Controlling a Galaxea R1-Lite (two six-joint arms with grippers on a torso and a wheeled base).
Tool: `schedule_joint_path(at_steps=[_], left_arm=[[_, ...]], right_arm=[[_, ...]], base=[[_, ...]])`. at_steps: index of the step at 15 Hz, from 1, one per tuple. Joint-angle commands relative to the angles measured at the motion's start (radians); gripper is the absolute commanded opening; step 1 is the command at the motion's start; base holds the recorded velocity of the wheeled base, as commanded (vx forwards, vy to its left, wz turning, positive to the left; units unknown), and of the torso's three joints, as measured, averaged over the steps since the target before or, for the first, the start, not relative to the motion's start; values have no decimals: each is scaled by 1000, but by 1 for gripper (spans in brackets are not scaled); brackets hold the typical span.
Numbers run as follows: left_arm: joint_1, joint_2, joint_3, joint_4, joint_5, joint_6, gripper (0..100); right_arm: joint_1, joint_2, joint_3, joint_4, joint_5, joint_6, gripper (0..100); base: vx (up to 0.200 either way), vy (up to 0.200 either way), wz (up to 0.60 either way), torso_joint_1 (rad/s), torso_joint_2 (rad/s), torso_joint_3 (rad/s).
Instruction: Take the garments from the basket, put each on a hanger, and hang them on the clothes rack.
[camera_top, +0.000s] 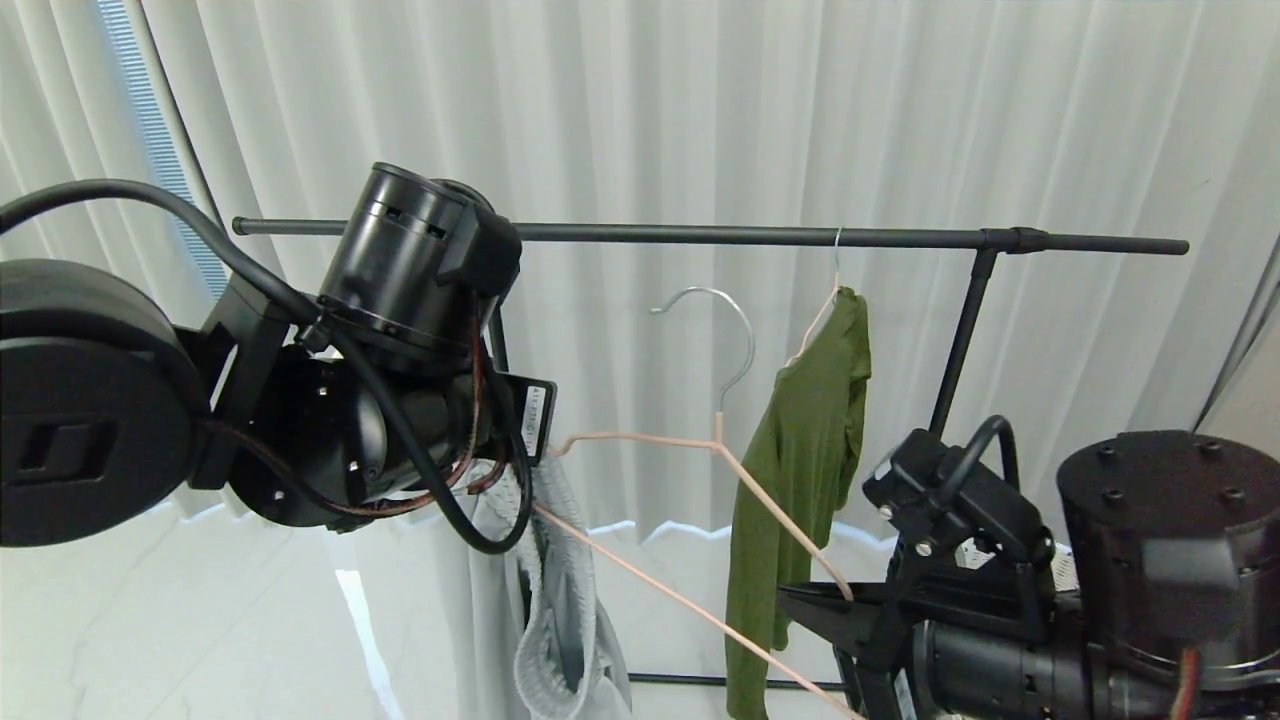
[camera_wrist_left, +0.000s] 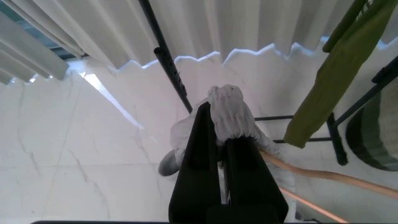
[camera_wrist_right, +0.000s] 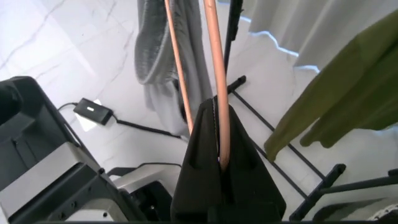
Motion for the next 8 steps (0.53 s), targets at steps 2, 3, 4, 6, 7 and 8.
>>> schedule_joint_path(at_steps=[2, 3, 4, 6, 7, 8], left_arm=[[-23, -7, -6, 0, 0, -29, 0], [-43, -9, -21, 0, 0, -57, 0], [-65, -7, -44, 0, 0, -85, 0], [-105, -9, -75, 0, 0, -112, 0], [-132, -9, -93, 0, -1, -124, 0], [-151, -9, -106, 0, -1, -135, 0]], right_arm=[[29, 110, -23, -42, -1, 17, 0], [43, 129, -27, -59, -2, 34, 0], [58, 149, -30, -71, -15, 56, 0], [83, 192, -45, -103, -59, 90, 0], [95, 221, -62, -134, -84, 126, 0], [100, 241, -80, -149, -102, 149, 0]], base=[[0, 0, 0, 0, 0, 0], [0, 0, 0, 0, 0, 0], [0, 0, 0, 0, 0, 0], [0, 0, 0, 0, 0, 0], [0, 0, 0, 0, 0, 0], [0, 0, 0, 0, 0, 0]])
